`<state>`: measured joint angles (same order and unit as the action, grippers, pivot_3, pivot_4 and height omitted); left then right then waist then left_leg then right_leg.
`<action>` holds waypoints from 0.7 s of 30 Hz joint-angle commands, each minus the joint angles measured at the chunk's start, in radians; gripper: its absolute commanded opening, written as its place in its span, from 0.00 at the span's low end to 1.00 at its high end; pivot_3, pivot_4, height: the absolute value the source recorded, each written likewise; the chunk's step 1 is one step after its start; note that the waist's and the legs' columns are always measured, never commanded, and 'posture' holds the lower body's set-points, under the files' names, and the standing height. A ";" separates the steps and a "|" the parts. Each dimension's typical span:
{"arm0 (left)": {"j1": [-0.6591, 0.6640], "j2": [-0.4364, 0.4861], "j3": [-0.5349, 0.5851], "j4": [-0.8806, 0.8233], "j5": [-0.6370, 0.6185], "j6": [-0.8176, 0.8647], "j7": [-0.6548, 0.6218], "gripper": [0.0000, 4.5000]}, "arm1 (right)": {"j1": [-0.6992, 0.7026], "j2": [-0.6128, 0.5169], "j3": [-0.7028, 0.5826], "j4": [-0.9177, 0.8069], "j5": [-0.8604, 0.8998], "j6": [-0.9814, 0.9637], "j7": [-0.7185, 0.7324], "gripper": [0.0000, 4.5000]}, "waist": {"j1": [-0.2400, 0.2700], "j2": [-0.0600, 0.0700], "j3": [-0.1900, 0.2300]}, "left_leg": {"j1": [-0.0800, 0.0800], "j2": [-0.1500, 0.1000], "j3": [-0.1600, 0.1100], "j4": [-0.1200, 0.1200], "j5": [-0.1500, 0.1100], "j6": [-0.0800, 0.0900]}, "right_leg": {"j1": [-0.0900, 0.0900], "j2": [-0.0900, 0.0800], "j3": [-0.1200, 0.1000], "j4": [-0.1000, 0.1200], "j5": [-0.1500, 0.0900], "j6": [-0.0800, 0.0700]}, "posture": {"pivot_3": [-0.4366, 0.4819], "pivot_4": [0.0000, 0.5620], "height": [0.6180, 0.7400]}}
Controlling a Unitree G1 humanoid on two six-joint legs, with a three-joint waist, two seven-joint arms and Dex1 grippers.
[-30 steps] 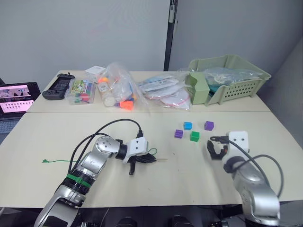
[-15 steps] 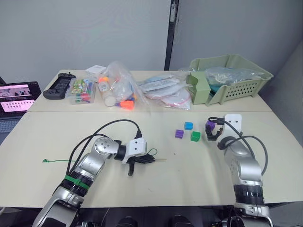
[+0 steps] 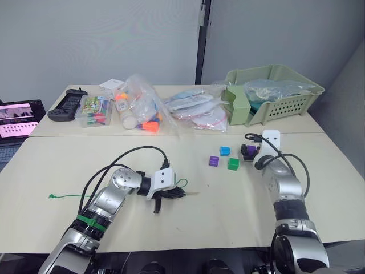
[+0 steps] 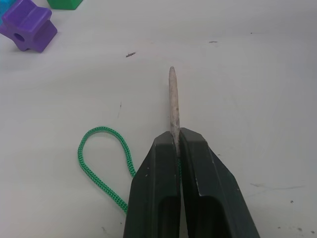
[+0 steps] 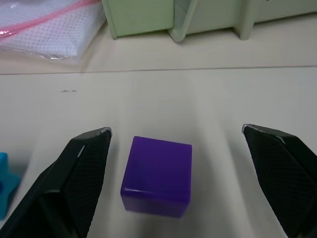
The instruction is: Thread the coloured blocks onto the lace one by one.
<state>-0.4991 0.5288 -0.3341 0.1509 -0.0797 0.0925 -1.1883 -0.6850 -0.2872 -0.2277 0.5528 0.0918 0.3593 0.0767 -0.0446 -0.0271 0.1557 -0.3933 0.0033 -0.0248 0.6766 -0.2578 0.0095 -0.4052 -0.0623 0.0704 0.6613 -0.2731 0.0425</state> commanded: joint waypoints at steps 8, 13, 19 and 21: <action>0.001 -0.001 0.017 -0.023 -0.006 -0.003 0.021 0.00 | 0.022 -0.007 -0.016 -0.067 0.027 -0.031 -0.008 0.29 | 0.000 0.001 0.000 | 0.000 0.000 0.000 0.000 0.000 0.000 | 0.000 -0.001 0.000 0.000 0.000 0.000 | 0.48 0.27 1.00; 0.003 -0.003 0.012 -0.022 -0.007 -0.004 0.022 0.00 | 0.101 -0.002 -0.030 -0.263 0.059 0.034 -0.006 0.26 | 0.001 0.001 0.000 | -0.001 0.000 0.000 0.000 0.000 0.000 | 0.000 -0.001 0.000 0.000 0.000 0.000 | 0.48 0.27 1.00; 0.001 0.003 0.016 -0.011 -0.008 -0.013 0.015 0.00 | 0.288 0.024 0.002 -0.862 0.143 0.318 -0.040 0.26 | 0.003 0.002 0.001 | -0.003 0.000 -0.001 0.000 0.000 0.000 | -0.002 -0.001 0.000 0.001 0.000 0.000 | 0.48 0.27 1.00; -0.001 0.005 0.017 -0.005 -0.009 -0.015 0.012 0.00 | 0.369 0.050 0.052 -1.123 0.195 0.459 -0.054 0.26 | 0.003 0.003 0.000 | -0.006 0.001 -0.001 0.000 0.000 0.000 | -0.006 -0.001 -0.001 0.002 0.000 0.000 | 0.48 0.27 1.00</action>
<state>-0.4940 0.5296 -0.3325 0.1558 -0.0814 0.0890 -1.1719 -0.3325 -0.2518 -0.2121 -0.3613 0.2349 0.7266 0.0336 -0.0417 -0.0243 0.1560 -0.4007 0.0044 -0.0262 0.6770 -0.2578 0.0095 -0.4125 -0.0632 0.0699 0.6638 -0.2731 0.0426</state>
